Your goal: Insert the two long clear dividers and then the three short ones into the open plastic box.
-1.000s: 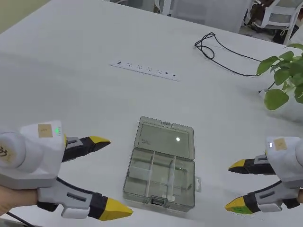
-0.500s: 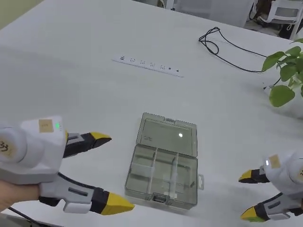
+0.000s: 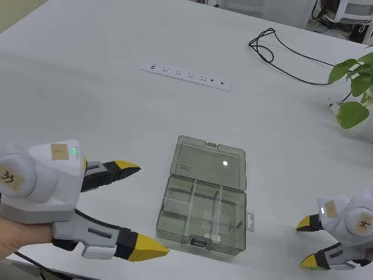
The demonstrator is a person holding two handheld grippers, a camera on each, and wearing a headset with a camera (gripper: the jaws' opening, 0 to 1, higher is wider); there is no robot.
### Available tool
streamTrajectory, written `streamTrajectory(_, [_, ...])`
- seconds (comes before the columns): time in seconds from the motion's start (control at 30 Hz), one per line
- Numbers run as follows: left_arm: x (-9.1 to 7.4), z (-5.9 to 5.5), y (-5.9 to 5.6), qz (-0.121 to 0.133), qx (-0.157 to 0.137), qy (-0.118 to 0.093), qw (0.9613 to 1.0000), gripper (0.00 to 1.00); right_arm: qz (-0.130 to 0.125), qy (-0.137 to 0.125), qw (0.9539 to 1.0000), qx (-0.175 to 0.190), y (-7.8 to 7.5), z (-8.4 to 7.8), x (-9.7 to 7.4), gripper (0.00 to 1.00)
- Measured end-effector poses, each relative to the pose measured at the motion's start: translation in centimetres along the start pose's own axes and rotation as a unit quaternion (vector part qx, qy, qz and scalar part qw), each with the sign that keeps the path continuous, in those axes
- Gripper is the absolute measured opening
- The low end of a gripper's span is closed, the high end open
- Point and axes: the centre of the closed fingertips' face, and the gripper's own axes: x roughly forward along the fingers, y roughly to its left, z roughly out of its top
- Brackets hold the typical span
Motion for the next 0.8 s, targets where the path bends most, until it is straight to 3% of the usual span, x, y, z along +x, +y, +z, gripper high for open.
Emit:
streamTrajectory(0.4, [0.02,-0.08,0.13,0.0,-0.002,-0.001,1.0,0.95,-0.008,0.001,1.0,-0.003,0.01,0.03,0.01,0.33])
streamTrajectory(0.8, [0.19,0.02,-0.17,-0.006,-0.003,-0.003,1.0,0.95,-0.01,0.006,0.9999,-0.006,0.17,0.22,0.01,0.33])
